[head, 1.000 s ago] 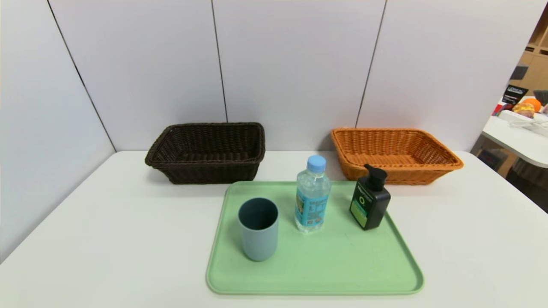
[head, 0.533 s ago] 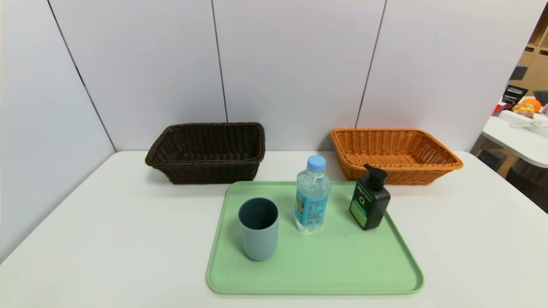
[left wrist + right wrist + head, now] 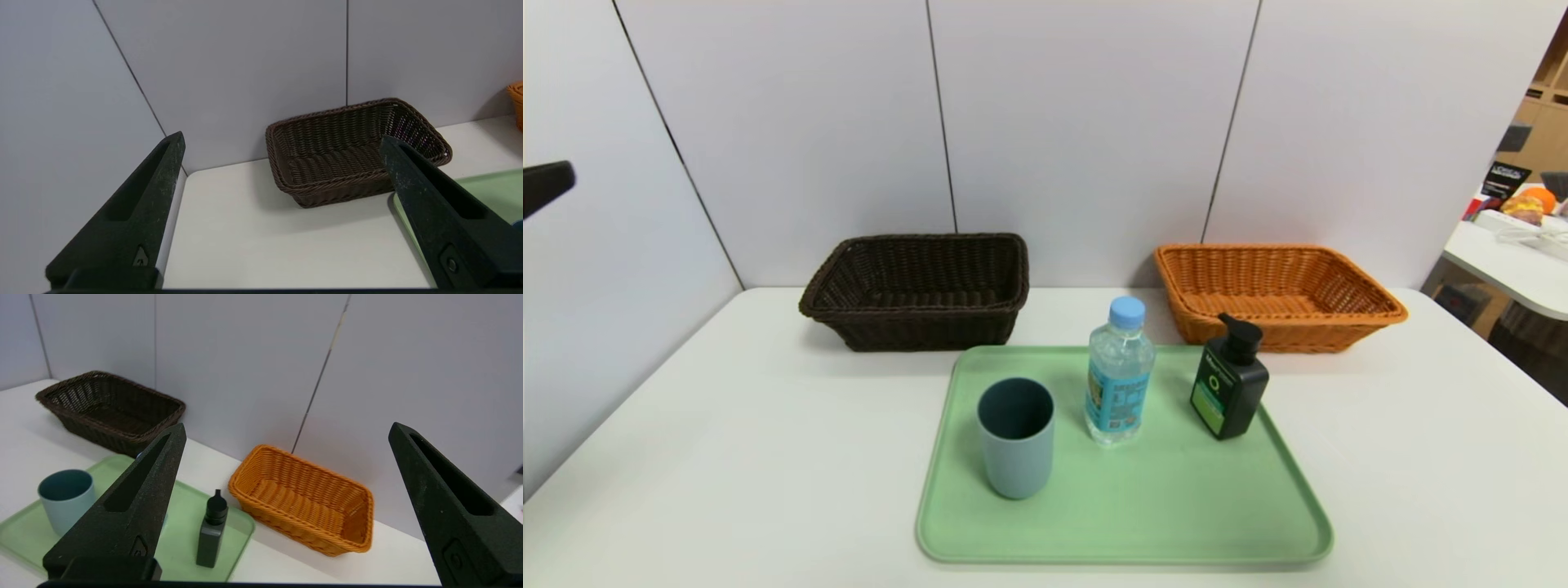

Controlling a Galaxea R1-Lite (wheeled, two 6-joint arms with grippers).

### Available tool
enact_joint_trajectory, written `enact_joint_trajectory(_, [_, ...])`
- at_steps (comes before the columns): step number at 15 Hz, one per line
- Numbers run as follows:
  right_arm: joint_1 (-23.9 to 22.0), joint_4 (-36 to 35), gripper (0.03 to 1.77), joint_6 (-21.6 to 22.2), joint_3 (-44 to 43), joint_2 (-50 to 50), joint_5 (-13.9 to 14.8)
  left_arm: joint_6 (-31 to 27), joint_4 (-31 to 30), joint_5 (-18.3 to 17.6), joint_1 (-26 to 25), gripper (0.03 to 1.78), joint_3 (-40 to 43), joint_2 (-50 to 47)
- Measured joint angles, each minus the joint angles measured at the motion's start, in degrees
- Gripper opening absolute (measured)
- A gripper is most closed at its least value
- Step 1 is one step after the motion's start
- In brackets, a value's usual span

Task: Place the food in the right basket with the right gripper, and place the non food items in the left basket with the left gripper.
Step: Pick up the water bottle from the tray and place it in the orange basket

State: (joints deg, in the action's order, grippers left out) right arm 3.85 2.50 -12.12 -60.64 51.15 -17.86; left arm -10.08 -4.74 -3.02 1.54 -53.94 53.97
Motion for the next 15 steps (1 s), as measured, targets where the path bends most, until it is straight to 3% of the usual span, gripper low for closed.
enact_joint_trajectory(3, [6.5,0.4,1.71,1.0,-0.1,6.0,1.8,0.2,0.0,0.5,4.0,1.69,-0.4,5.6])
enact_joint_trajectory(6, [8.8,-0.7,1.71,3.7,0.0,12.9,1.9,0.3,-0.1,1.2,5.4,1.69,-0.5,9.4])
enact_joint_trajectory(9, [15.1,-5.7,1.71,5.8,1.8,18.5,3.8,0.6,-0.1,1.6,5.7,1.69,0.0,12.0])
enact_joint_trajectory(12, [25.2,-11.8,1.71,7.1,8.5,21.8,13.7,0.9,-0.1,3.1,5.7,1.69,1.4,12.9])
enact_joint_trajectory(15, [31.5,-19.8,1.71,8.2,14.8,23.8,25.3,0.9,-0.1,3.4,5.7,1.69,2.2,13.2])
